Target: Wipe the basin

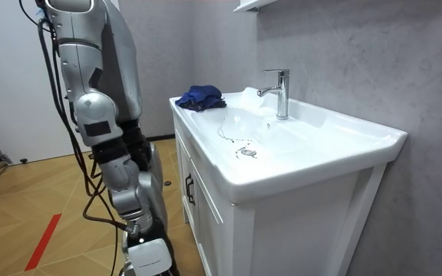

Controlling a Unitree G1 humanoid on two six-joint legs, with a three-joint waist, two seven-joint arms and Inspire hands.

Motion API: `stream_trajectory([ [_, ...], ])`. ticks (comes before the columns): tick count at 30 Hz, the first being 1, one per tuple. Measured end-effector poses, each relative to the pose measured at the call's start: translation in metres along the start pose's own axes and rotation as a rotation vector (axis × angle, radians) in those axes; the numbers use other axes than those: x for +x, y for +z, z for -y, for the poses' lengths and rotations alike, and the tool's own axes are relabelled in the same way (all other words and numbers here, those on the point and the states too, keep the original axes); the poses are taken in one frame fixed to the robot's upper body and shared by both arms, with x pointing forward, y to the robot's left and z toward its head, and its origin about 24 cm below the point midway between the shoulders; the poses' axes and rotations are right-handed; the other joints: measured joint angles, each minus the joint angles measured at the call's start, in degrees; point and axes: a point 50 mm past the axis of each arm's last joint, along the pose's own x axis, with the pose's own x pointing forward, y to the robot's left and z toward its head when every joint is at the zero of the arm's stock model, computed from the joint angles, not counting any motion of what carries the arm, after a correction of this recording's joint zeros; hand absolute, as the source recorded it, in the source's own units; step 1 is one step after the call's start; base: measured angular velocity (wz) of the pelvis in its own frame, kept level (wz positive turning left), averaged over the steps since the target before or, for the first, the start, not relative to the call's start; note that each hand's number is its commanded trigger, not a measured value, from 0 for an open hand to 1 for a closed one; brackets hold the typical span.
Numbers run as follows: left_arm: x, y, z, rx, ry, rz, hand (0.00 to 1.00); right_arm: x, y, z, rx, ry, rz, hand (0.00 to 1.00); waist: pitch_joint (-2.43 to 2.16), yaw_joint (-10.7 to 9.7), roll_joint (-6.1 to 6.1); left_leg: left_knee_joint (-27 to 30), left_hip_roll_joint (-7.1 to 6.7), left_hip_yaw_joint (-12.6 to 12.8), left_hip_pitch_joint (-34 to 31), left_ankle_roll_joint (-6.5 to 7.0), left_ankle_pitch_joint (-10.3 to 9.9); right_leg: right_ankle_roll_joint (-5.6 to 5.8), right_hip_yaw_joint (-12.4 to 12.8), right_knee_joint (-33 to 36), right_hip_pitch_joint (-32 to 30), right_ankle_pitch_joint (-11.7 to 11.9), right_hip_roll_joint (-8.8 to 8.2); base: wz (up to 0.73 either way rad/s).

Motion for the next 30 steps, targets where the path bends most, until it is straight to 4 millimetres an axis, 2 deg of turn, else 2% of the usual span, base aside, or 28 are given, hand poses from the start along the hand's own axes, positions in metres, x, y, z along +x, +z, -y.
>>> stream_trajectory([
  [2,0.000,0.014,-0.008,-0.052,0.080,0.062,0.00,0.000,0.000,0.003,-0.012,-0.014,-0.002,0.00,-0.06,1.2,0.49,0.0,0.03,-0.4,0.0,-0.04,0.0,-0.05,-0.2,0.0,0.2,0.0,0.05,0.05],
  [6,-0.004,0.043,-0.027,-0.153,0.224,0.216,0.00,-0.001,0.002,0.007,-0.035,-0.036,0.013,0.00,-0.04,2.0,1.27,0.2,-0.15,-1.4,-0.2,-0.04,0.0,-0.04,-1.3,0.0,0.4,-0.1,-0.20,0.12],
  [8,-0.012,0.067,-0.034,-0.230,0.301,0.337,0.00,-0.001,0.007,0.007,-0.062,-0.039,0.032,0.00,-0.09,2.7,1.52,0.2,-0.32,-1.7,-1.0,-0.10,0.1,-0.02,-1.7,0.0,-0.1,-0.2,-0.37,0.12],
  [12,-0.031,0.102,-0.043,-0.324,0.411,0.524,0.00,-0.001,0.012,0.005,-0.082,-0.032,0.065,0.00,-0.26,3.4,1.59,0.2,-0.40,-2.4,-0.8,-0.13,0.2,0.06,-2.0,0.0,0.1,-0.2,-0.41,0.05],
  [15,-0.052,0.132,-0.051,-0.426,0.473,0.690,0.00,-0.001,0.015,0.005,-0.090,-0.034,0.090,0.00,-0.30,3.5,1.61,0.6,-0.63,-3.1,-1.0,-0.10,0.2,0.14,-2.7,0.0,0.0,-0.4,-0.67,0.09],
  [17,-0.075,0.159,-0.058,-0.524,0.516,0.833,0.00,-0.001,0.015,0.005,-0.091,-0.036,0.095,0.00,-0.30,3.9,1.73,1.0,-0.82,-3.5,-1.6,-0.09,0.2,0.24,-2.8,0.0,-0.2,-0.5,-0.81,0.08],
  [20,-0.101,0.186,-0.070,-0.567,0.570,1.017,0.00,-0.001,0.014,0.005,-0.092,-0.035,0.098,0.00,-0.30,3.7,2.03,1.0,-0.87,-3.7,-1.7,-0.08,0.2,0.24,-2.9,0.0,-0.2,-0.5,-0.86,0.01],
  [23,-0.130,0.204,-0.084,-0.632,0.629,1.183,0.00,-0.001,0.014,0.006,-0.087,-0.038,0.112,0.00,-0.28,2.9,2.37,1.1,-0.88,-3.7,-1.5,-0.09,0.2,0.24,-2.9,0.0,-0.1,-0.5,-0.86,0.00],
  [26,-0.153,0.215,-0.096,-0.614,0.707,1.346,0.00,-0.002,0.014,0.007,-0.085,-0.042,0.126,0.00,-0.30,2.2,3.03,1.1,-0.86,-3.2,-1.4,-0.08,0.2,0.24,-2.5,0.0,-0.2,-0.5,-0.83,-0.04],
  [30,-0.176,0.222,-0.102,-0.622,0.761,1.471,0.00,-0.003,0.009,0.016,-0.117,-0.058,0.112,0.00,-0.15,1.8,3.88,0.9,-0.85,-2.6,-1.1,-0.07,0.2,0.24,-1.6,0.1,-0.5,-0.5,-0.82,-0.13],
])
